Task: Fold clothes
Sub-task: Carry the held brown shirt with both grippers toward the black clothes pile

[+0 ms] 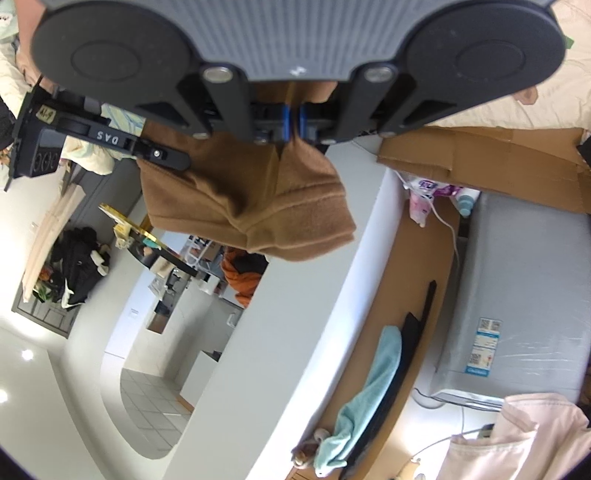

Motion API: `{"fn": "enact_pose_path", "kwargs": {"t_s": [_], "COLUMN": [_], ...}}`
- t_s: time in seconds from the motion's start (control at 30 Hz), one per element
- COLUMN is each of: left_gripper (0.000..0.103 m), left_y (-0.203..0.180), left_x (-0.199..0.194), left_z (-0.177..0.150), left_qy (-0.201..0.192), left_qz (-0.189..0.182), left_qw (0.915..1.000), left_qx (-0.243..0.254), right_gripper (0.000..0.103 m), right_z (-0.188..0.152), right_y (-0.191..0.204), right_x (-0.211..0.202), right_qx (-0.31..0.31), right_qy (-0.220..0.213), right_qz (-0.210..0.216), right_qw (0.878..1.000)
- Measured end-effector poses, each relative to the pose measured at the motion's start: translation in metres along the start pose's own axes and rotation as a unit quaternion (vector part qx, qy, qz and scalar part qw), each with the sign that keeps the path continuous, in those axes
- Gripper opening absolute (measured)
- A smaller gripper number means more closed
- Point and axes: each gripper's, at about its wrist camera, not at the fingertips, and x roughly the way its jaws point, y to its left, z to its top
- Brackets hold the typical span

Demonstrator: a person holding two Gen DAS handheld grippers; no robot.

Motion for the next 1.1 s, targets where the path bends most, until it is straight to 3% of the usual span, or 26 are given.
{"fn": "enact_pose_path", "kwargs": {"t_s": [0.4,1.1], "left_gripper": [0.005,0.005], "left_y": [0.012,0.009], "left_x": [0.056,0.204], "left_z": [-0.02,-0.037], "left_qy": [0.01,0.092], "left_qz": [-0.014,-0.059], "left_qw": [0.9998,0.994], "left_qx": [-0.011,0.008], "right_gripper": [0.014,0.014], "right_z": [-0.018,-0.027], "right_y": [-0.04,-0.16], "right_x": [0.016,0.084], "right_qx": [0.011,-0.002], "right_qy": [0.01,0.048], "right_qz": [-0.032,-0.096], "right_qw": [0.999,0.994]}}
